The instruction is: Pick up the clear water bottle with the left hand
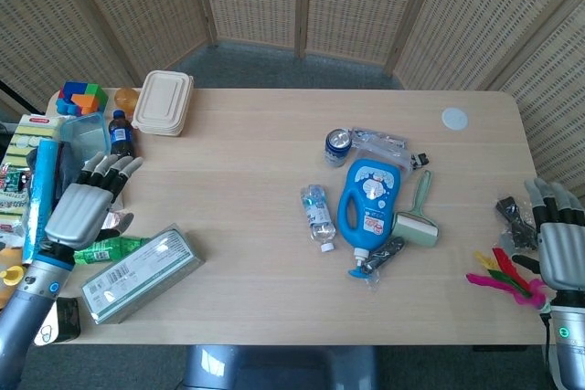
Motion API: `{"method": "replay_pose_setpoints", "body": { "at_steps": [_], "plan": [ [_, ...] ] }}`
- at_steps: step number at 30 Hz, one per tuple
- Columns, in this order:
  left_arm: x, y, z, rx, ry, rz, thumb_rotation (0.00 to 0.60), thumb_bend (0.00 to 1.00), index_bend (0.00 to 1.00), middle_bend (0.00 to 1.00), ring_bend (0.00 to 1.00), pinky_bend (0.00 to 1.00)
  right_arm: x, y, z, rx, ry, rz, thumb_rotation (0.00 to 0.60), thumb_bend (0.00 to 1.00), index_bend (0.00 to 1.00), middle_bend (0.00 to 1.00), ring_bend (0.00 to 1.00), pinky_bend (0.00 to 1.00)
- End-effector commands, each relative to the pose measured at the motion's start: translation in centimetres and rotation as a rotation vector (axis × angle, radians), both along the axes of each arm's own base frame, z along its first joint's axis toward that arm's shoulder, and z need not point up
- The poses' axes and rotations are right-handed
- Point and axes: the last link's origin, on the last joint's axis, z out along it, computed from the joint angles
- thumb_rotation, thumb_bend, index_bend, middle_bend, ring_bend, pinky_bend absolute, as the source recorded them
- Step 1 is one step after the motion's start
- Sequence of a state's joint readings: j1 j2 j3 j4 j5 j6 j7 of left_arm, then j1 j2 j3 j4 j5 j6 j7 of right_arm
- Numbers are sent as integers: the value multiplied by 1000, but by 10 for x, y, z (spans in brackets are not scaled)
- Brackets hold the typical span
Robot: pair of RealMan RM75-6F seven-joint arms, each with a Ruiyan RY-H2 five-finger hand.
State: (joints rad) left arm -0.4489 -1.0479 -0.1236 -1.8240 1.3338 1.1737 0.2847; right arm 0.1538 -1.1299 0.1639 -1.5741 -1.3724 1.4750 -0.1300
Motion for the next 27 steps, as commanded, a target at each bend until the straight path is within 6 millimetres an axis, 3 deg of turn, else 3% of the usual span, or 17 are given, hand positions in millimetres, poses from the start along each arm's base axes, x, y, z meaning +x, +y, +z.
{"method": "replay_pose_setpoints", "body": {
  "at_steps": [1,9,16,27],
  "plan": [
    [10,12,-8,-47,15,-50,563,408,0,0,0,0,0,1,0,1,-2,-2,489,321,0,0,0,0],
    [44,49,-42,-225,58,-184,554,405,0,0,0,0,0,5,2,-4,-8,-2,488,321,0,0,0,0],
    [77,79,-84,-330,101,-295,561,399,0,0,0,0,-1,12,10,-20,-10,-6,489,320,0,0,0,0],
    [117,106,-150,-409,138,-414,559,370,0,0,0,0,-3,22,19,-38,-18,-22,490,322,0,0,0,0]
  ]
}}
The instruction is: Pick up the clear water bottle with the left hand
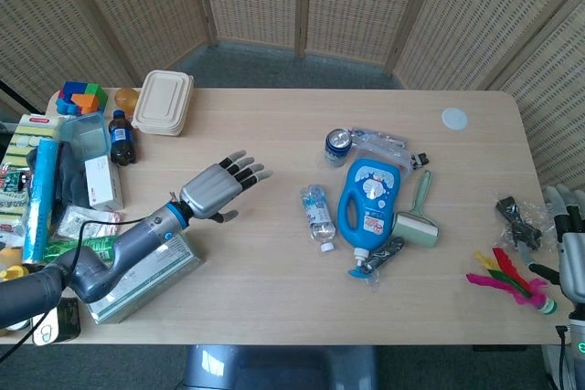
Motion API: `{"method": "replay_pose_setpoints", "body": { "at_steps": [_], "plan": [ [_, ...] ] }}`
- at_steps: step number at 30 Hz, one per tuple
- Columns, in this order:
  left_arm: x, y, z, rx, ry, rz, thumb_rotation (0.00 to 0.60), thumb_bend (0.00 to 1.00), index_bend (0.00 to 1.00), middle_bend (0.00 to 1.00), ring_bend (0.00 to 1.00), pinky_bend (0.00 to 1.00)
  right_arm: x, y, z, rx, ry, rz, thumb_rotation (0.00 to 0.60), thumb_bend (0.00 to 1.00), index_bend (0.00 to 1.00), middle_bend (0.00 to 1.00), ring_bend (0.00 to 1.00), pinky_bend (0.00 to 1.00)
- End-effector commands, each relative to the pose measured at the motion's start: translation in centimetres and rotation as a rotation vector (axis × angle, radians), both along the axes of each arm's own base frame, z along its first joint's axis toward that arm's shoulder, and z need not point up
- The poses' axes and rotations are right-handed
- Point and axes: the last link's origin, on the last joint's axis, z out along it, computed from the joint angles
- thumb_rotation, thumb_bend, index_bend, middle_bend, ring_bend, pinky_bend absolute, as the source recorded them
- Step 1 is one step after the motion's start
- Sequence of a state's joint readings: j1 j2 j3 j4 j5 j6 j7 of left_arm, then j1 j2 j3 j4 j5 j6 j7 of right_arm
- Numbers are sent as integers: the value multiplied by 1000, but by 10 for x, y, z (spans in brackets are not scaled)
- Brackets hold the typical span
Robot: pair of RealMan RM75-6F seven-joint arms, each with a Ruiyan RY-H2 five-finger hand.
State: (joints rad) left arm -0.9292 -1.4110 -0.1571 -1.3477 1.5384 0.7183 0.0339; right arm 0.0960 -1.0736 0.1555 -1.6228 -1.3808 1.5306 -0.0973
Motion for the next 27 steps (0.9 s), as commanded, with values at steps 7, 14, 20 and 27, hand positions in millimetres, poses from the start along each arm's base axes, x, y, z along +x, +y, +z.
{"method": "replay_pose_setpoints", "body": {
  "at_steps": [7,14,20,27],
  "plan": [
    [32,16,-56,-63,45,-91,558,368,0,0,0,0,0,3,1,1,-5,-1,490,320,0,0,0,0],
    [50,27,-83,-99,83,-106,559,368,0,0,0,0,0,7,3,-9,-10,-7,494,320,0,0,0,0],
    [61,34,-101,-128,109,-100,558,369,0,0,0,0,-2,12,8,-24,-7,-19,500,319,0,0,0,0],
    [71,39,-121,-142,134,-99,558,368,0,0,0,0,-2,16,13,-32,-5,-28,502,320,0,0,0,0]
  ]
}}
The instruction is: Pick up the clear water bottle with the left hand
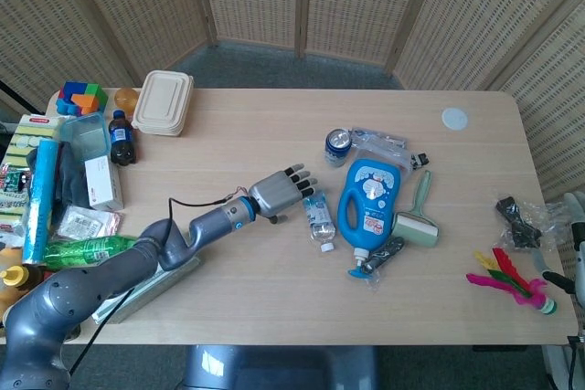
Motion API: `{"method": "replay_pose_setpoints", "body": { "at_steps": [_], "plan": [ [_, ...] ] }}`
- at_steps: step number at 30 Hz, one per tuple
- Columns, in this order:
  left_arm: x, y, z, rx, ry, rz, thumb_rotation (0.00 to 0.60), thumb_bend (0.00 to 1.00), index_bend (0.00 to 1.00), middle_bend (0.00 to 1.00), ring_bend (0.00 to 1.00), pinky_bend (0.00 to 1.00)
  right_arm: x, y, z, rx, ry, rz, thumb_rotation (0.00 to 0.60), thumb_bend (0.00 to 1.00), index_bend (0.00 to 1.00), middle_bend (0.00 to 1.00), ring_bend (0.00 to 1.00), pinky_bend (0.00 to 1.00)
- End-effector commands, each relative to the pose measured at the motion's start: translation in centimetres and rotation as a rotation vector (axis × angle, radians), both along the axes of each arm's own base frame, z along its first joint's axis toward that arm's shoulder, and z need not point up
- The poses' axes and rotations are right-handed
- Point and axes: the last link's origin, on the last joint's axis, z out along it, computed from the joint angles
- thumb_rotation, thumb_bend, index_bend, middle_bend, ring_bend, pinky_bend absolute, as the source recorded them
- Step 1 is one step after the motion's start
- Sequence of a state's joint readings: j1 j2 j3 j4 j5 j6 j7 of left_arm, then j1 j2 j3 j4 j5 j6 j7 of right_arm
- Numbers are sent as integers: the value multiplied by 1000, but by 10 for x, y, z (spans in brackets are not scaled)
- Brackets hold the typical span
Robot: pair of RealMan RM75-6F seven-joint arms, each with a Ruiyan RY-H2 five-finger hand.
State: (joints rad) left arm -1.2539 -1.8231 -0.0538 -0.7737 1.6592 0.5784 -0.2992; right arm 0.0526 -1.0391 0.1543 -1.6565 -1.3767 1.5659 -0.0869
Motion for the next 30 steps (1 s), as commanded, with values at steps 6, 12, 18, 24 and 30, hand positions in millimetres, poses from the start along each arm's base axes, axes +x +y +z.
{"method": "replay_pose_setpoints", "body": {
  "at_steps": [6,12,18,24,30],
  "plan": [
    [15,3,-25,-18,36,-13,559,368,0,0,0,0,0,2,3,-8,1,-7,505,320,0,0,0,0],
    [27,0,-42,-30,67,-36,559,368,0,0,0,0,-1,4,5,-13,-4,-8,510,320,0,0,0,0],
    [36,-6,-56,-45,99,-66,565,367,0,0,0,0,-3,5,5,-11,-12,-12,517,321,0,0,0,0],
    [36,-7,-63,-37,122,-80,590,365,28,0,0,0,-4,7,7,-19,-16,-12,513,320,0,0,0,0],
    [32,-7,-64,-33,107,-71,600,357,212,54,0,0,-4,8,7,-20,-23,-5,512,321,0,0,0,0]
  ]
}}
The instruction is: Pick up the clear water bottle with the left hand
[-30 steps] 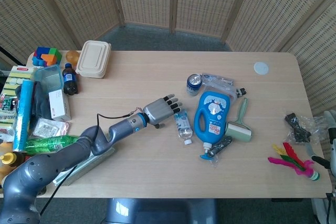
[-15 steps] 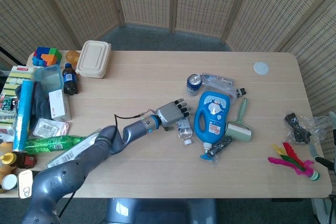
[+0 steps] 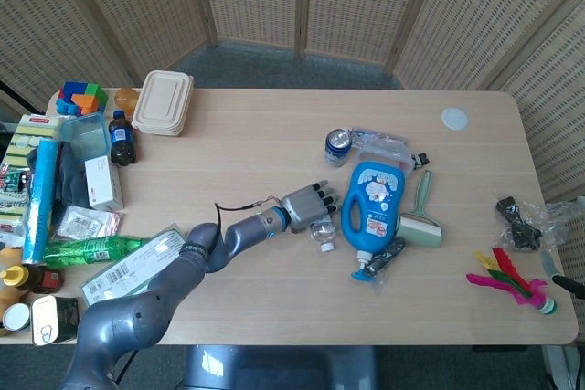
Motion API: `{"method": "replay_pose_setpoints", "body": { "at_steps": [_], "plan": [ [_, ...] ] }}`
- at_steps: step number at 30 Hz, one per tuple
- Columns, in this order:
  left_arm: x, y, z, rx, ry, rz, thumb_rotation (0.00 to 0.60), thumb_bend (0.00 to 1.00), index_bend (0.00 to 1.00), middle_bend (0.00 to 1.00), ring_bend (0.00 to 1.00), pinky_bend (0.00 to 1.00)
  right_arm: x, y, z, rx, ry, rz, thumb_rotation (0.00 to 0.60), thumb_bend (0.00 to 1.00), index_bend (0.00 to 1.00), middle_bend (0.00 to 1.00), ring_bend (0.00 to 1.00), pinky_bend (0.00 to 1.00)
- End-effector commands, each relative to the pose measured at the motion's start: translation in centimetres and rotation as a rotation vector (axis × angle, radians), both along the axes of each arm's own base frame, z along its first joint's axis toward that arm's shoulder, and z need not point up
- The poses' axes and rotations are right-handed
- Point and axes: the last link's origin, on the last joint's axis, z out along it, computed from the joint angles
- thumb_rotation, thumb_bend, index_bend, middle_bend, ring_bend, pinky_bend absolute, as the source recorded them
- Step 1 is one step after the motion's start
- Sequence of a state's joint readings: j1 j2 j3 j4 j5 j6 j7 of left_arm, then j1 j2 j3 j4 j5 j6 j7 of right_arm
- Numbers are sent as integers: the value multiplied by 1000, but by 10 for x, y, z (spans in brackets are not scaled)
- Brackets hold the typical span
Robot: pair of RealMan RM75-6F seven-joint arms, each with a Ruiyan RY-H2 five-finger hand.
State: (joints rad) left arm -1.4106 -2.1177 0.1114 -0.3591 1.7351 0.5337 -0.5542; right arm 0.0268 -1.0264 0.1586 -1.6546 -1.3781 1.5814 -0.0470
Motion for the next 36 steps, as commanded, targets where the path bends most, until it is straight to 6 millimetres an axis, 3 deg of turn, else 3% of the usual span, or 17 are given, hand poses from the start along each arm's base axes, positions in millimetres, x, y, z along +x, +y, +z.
{"method": "replay_pose_setpoints", "body": {
  "at_steps": [1,4,8,14,18,26,36],
  "plan": [
    [-3,-1,-1,0,-9,9,600,356,265,90,0,0,1,0,0,0,-2,4,512,321,0,0,0,0],
    [-7,-1,-1,3,-10,13,600,356,389,196,18,0,1,-1,0,0,-5,6,517,320,0,0,0,0],
    [-10,0,0,14,-21,15,600,352,485,295,127,0,3,-1,0,-2,-4,9,513,322,0,0,0,0],
    [-15,6,10,40,-82,24,600,350,589,402,245,0,4,0,1,-3,-3,10,517,321,0,0,0,0],
    [-18,13,25,57,-134,32,600,346,586,410,263,0,4,-2,-1,3,-9,13,516,320,0,0,0,0],
    [-23,22,76,90,-327,63,600,338,581,408,262,0,4,-7,-7,23,-23,24,516,320,0,0,0,0],
    [-18,13,147,162,-458,67,600,327,575,405,262,0,7,-14,-14,47,-39,48,517,320,0,0,0,0]
  ]
}}
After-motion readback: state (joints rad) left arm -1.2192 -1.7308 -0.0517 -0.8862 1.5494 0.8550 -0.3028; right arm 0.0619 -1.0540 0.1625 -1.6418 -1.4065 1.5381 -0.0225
